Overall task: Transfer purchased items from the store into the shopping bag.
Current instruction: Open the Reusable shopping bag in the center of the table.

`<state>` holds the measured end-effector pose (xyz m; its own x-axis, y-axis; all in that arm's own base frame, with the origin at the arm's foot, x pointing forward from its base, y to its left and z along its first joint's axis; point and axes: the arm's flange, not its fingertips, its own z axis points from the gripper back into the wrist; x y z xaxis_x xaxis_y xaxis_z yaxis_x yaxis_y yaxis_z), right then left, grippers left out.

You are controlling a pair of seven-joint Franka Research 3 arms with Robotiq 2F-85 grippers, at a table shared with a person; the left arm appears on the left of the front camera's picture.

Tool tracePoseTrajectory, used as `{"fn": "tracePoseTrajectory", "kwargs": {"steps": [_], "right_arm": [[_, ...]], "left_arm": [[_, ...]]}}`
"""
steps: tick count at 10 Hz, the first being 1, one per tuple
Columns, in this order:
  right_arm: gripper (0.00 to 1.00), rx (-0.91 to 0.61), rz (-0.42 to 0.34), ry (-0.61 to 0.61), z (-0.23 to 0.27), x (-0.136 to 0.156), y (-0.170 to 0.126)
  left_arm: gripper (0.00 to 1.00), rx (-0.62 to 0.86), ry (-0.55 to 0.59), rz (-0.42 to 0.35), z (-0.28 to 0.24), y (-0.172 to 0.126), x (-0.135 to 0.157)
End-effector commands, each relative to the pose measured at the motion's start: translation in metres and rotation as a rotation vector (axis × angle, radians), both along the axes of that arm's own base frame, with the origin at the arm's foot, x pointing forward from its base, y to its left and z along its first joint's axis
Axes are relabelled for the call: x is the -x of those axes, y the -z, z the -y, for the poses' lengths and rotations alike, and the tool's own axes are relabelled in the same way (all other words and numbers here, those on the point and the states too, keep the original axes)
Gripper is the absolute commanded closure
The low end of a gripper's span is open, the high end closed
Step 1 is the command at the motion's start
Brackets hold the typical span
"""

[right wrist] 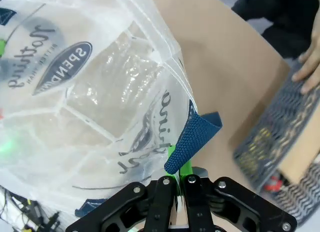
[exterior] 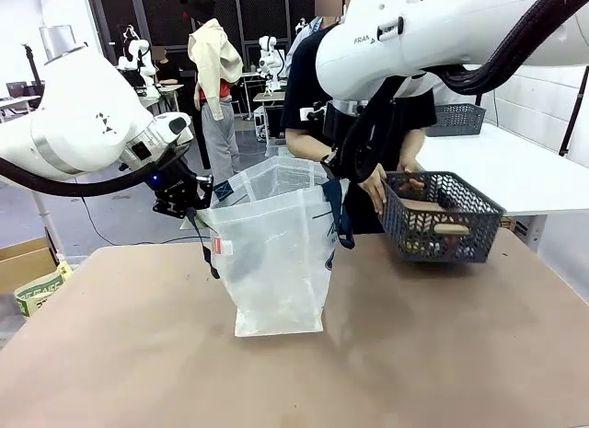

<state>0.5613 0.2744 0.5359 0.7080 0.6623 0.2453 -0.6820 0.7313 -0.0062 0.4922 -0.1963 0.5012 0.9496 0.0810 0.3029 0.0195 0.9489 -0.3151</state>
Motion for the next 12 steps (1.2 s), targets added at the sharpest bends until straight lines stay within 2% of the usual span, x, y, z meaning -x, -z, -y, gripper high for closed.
{"fn": "tracePoseTrajectory", "kwargs": {"steps": [1, 4, 5, 7, 12], "right_arm": [[1.0, -0.01, -0.012, -0.088, 0.018, 0.008, 0.003], [1.0, 0.022, -0.061, -0.136, 0.02, 0.001, -0.001], [1.0, 0.034, -0.06, -0.145, 0.022, -0.002, -0.003], [1.0, 0.041, -0.036, -0.166, 0.017, 0.001, -0.001], [1.0, 0.037, -0.009, -0.21, 0.003, 0.009, 0.004]], "left_arm": [[1.0, -0.078, -0.016, 0.006, -0.001, 0.0, 0.003], [1.0, -0.14, 0.05, -0.052, 0.006, 0.0, -0.004], [1.0, -0.17, 0.081, -0.066, 0.007, -0.001, -0.006], [1.0, -0.137, 0.096, -0.059, 0.018, -0.003, -0.006], [1.0, -0.087, 0.066, -0.07, 0.037, 0.007, -0.015]]}}
